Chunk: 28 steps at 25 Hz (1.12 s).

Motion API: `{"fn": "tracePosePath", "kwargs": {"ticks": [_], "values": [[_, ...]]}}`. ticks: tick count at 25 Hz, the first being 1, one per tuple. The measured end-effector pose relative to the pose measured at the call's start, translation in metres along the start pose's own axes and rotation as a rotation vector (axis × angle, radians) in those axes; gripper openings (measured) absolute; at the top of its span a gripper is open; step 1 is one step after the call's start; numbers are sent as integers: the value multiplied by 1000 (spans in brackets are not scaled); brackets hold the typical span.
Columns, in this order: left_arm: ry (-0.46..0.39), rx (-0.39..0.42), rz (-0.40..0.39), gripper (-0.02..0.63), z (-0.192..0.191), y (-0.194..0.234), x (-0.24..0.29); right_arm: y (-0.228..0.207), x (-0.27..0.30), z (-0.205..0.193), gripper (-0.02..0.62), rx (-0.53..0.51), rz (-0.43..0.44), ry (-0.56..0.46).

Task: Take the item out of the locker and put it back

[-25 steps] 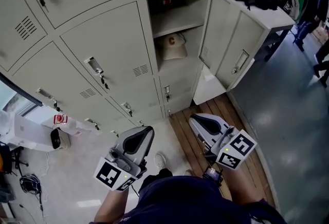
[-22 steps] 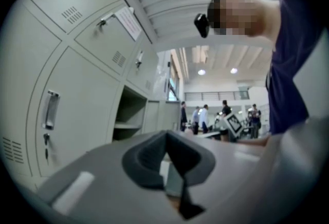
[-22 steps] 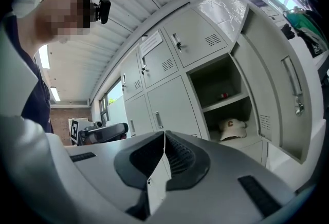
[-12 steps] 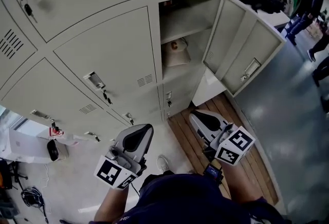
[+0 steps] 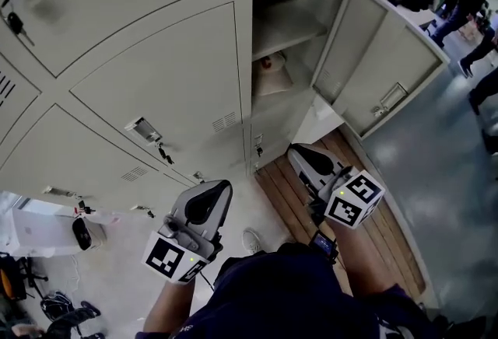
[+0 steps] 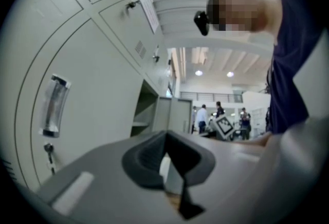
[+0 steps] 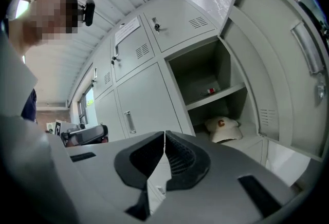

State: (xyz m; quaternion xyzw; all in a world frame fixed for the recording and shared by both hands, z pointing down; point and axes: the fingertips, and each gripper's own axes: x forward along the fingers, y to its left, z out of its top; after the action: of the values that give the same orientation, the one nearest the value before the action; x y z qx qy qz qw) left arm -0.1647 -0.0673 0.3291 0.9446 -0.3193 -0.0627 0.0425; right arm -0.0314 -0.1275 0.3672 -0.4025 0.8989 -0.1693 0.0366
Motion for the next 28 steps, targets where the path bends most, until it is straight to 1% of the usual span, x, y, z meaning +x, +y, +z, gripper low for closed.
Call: {"fn": "tracePosePath", "kwargs": {"ticks": [4,10,13,19,26,28], "values": [[13,-7,4,5,-5,8,2,-23,14,-4,9,46,-27,-6],[46,-14,9,5,-13,13,9,-51,39,-9,9,75,-29,-1],[68,-18,21,5,-18,15,15,-72,52,-14,9,100,-34,-2],[106,-22,65,5,-25,21,31,-119,76,-24,9,156,-58,12],[132,-20,118,5,-29,23,47,-152,102,-34,11,236,-43,28],[142,-21,124,5,-31,22,51,-161,108,-38,25,272,-37,30]]}}
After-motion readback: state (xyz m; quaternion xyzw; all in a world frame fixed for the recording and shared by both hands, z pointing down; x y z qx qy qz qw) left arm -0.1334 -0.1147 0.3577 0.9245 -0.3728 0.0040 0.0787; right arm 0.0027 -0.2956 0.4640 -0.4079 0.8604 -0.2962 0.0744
